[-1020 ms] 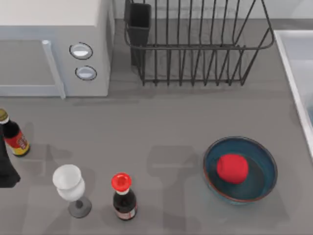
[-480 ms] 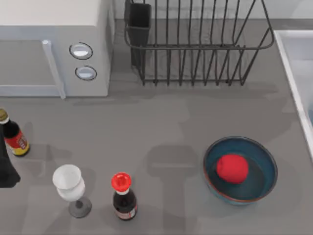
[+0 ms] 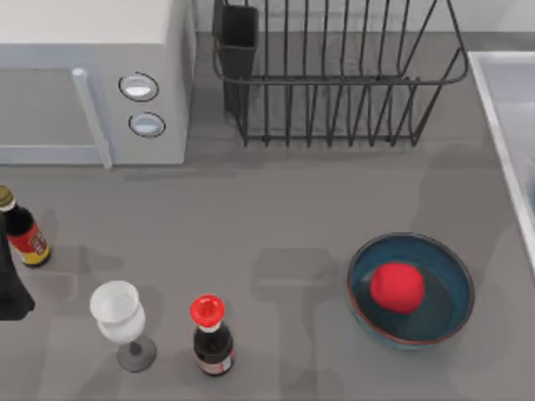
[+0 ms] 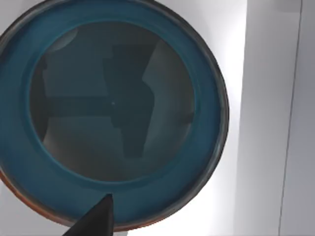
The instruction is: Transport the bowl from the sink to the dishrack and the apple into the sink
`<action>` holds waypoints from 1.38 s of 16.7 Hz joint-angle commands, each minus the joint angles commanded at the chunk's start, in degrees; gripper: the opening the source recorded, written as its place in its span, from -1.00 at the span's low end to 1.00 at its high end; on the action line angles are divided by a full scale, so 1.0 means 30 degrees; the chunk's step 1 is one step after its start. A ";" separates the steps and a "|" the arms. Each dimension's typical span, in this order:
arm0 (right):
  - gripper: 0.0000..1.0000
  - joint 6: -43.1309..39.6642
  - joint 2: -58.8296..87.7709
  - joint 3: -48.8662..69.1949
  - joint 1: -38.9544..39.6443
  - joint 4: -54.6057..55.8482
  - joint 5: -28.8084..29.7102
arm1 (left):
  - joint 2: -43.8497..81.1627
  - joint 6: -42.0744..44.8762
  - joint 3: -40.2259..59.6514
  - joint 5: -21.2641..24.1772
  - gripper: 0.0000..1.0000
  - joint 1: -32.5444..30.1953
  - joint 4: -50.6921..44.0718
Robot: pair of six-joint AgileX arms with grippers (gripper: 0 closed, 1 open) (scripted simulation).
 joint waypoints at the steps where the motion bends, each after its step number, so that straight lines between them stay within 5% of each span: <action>1: 1.00 -0.0090 0.0731 0.0663 -0.0105 -0.0375 -0.0031 | 0.0000 0.0000 0.0000 0.0000 1.00 0.0000 0.0000; 10: 1.00 -0.0193 0.1806 0.1517 -0.0152 -0.0815 -0.0062 | 0.0000 0.0000 0.0000 0.0000 1.00 0.0000 0.0000; 23: 1.00 -0.0058 0.4416 -0.0899 -0.0114 0.4239 -0.0024 | 0.0000 0.0000 0.0000 0.0000 1.00 0.0000 0.0000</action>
